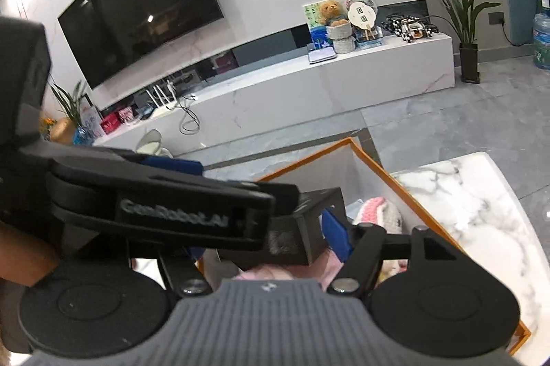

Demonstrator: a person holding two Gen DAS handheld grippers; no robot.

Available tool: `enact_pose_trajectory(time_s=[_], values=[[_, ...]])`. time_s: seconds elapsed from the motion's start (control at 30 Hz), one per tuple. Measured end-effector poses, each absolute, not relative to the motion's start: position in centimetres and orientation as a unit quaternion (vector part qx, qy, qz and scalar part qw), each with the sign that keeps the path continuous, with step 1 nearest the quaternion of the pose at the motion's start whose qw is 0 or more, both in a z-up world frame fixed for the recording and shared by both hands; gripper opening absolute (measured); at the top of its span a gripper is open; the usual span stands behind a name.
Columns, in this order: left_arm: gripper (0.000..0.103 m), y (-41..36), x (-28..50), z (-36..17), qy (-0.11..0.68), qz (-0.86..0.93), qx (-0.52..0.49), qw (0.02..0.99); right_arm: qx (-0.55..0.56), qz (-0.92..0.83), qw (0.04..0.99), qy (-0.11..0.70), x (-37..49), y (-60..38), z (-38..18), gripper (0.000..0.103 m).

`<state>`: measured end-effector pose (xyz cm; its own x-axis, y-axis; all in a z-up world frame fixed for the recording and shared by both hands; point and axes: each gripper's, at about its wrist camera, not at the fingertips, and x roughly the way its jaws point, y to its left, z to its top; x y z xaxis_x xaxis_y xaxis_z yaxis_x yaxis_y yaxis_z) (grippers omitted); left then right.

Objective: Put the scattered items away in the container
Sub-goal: 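Open both tools and withdraw them from the orange box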

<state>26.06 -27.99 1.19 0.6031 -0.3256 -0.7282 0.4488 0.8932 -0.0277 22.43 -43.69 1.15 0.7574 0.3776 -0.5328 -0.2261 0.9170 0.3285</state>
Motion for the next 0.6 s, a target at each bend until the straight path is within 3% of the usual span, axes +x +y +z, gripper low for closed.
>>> enact_pose_trajectory(time_s=[0.37,0.6], values=[[0.103,-27.5,24.8,1.8,0.381,-0.218,0.078,0.895,0.098,0.128,0.932,0.323,21.3,-43.8,1.8,0.071],[0.103,-25.2,21.9,3.5,0.337,-0.206,0.037,0.918,0.083,0.103,0.941,0.311,20.2,-44.7,3.3,0.082]])
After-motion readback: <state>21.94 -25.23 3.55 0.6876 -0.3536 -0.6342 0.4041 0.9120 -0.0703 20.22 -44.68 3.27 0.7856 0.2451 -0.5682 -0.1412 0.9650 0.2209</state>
